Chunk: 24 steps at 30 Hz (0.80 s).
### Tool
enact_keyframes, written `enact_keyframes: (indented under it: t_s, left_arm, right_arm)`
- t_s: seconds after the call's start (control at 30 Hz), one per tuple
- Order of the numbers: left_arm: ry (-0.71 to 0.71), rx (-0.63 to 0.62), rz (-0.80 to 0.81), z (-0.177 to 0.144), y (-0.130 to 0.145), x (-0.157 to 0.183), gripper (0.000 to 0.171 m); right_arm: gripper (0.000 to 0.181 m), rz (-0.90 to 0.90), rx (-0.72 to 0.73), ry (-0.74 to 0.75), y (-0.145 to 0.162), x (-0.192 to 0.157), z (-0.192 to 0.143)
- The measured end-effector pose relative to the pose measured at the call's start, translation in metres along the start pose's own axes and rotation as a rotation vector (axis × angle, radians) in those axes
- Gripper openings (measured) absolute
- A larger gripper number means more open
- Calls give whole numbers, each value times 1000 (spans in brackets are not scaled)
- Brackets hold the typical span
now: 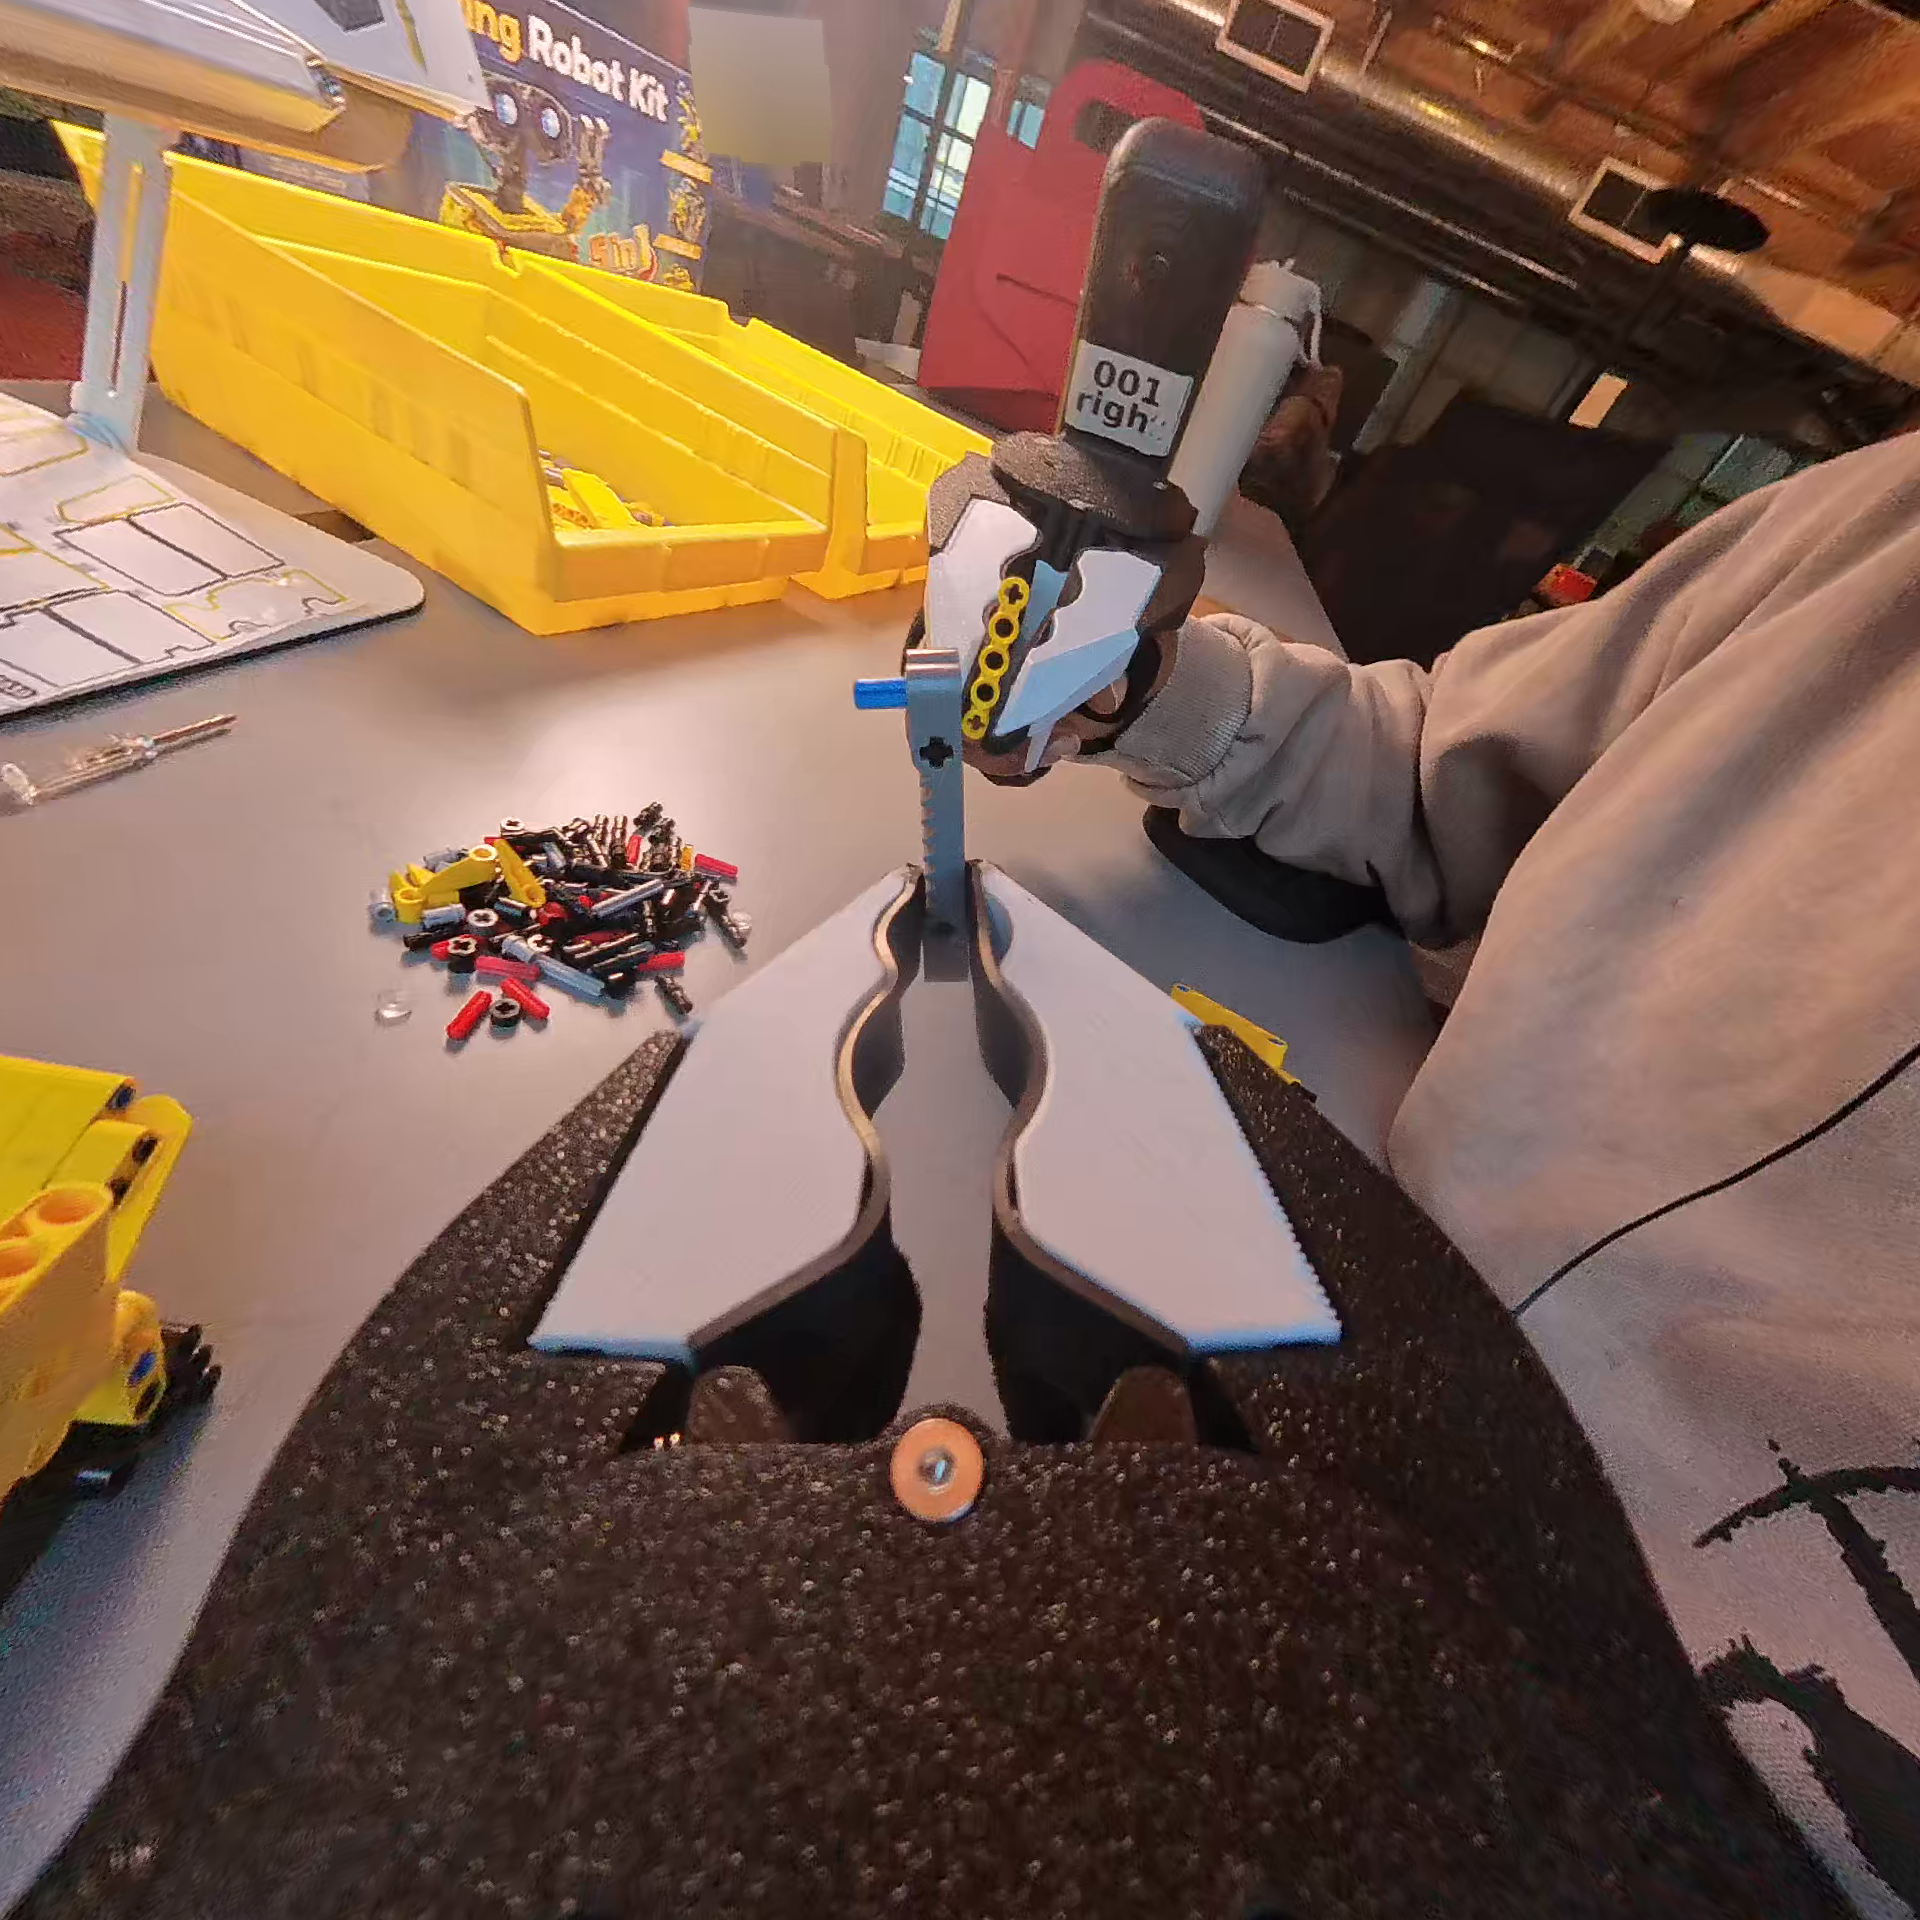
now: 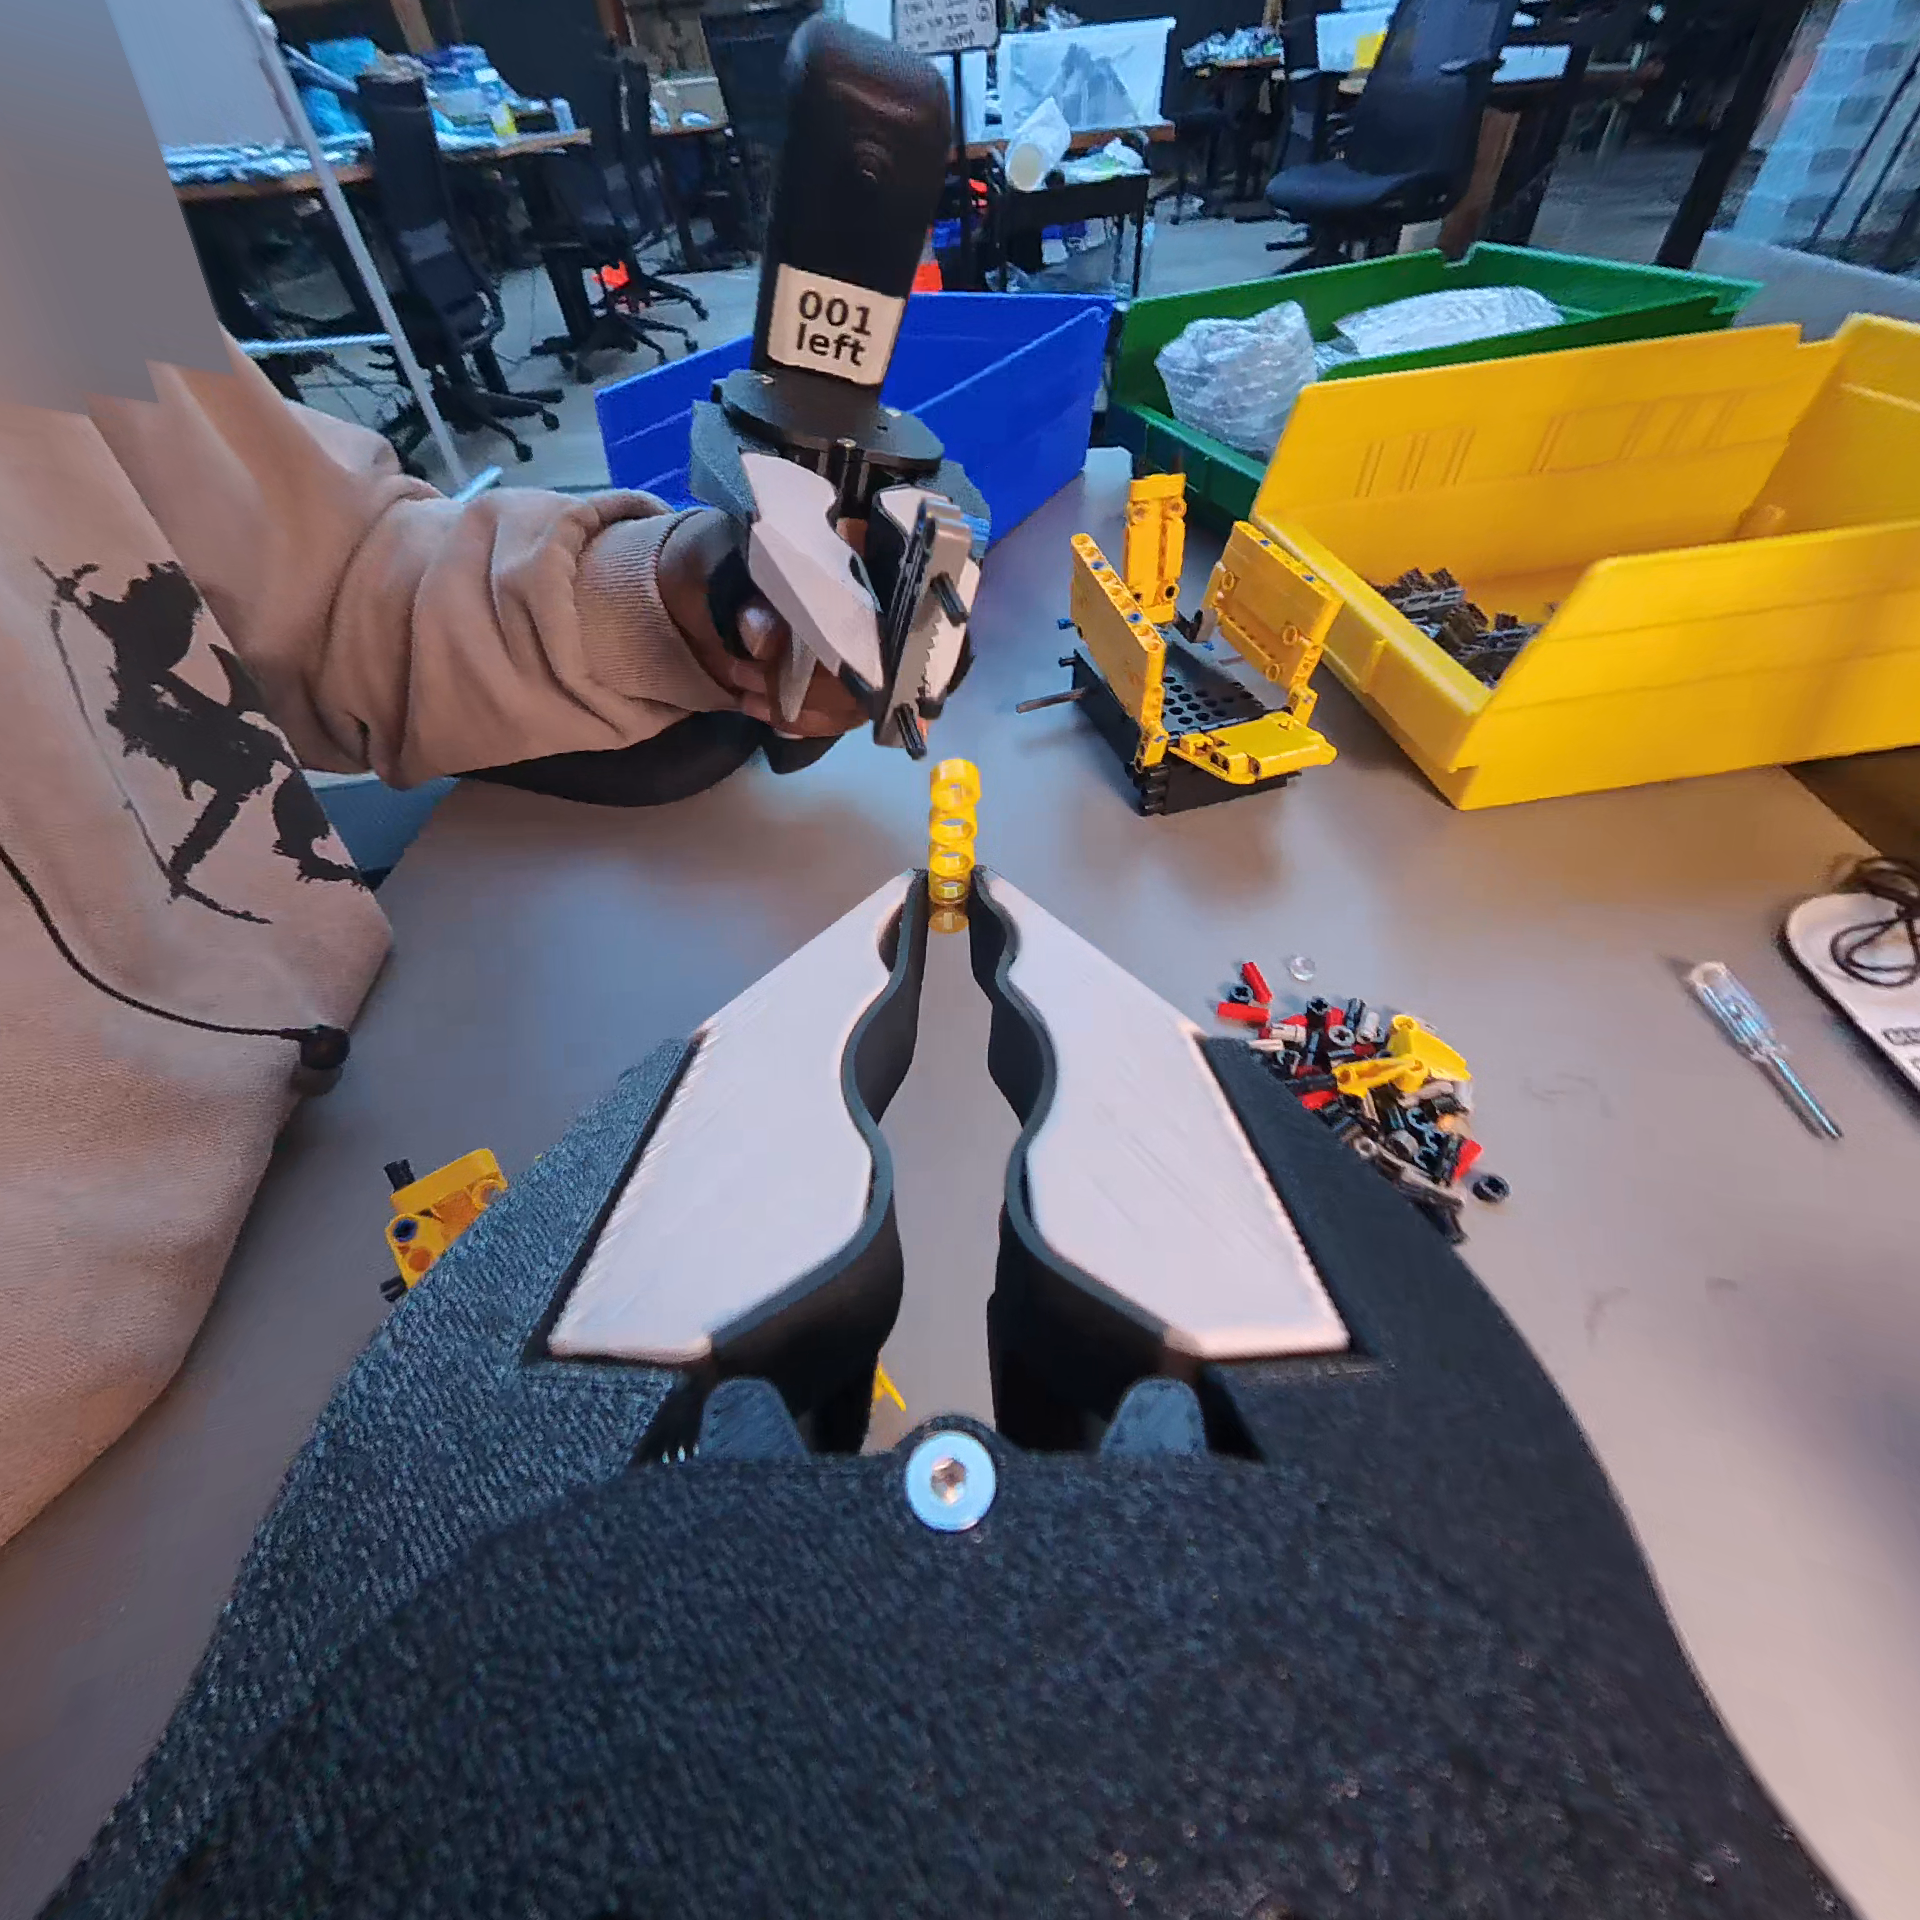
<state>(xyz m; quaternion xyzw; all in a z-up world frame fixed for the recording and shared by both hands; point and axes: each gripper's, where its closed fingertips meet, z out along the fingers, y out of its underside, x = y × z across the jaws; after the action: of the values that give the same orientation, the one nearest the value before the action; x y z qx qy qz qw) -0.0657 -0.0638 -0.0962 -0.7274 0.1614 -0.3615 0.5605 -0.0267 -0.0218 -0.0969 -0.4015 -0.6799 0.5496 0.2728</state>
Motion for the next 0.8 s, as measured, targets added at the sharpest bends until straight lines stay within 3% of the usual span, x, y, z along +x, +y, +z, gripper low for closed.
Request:
enact_keyframes:
  t_s: [0.17, 0.3, 0.43, 0.57, 0.7, 0.8]
  left_arm:
    - [-39, 26, -23, -1, 0, -9, 6]
    - [-36, 3, -8, 3, 5, -6, 6]
    - [-34, -16, -10, 7, 9, -5, 6]
    - [-21, -32, -7, 11, 13, -1, 6]
    - [-41, -55, 7, 14, 19, -3, 6]
    - [-32, -53, -2, 15, 19, -2, 6]
  right_arm:
    - [7, 17, -1, 73, 2, 17, -11]
    - [6, -32, -94, 254, 9, 50, -33]
    - [6, -75, -291, 692, 15, 138, -116]
    - [6, 76, -466, 1068, 49, 214, -217]
    - [17, 164, -553, 1182, 85, 235, -247]
    - [24, 91, -457, 1182, 65, 228, -242]
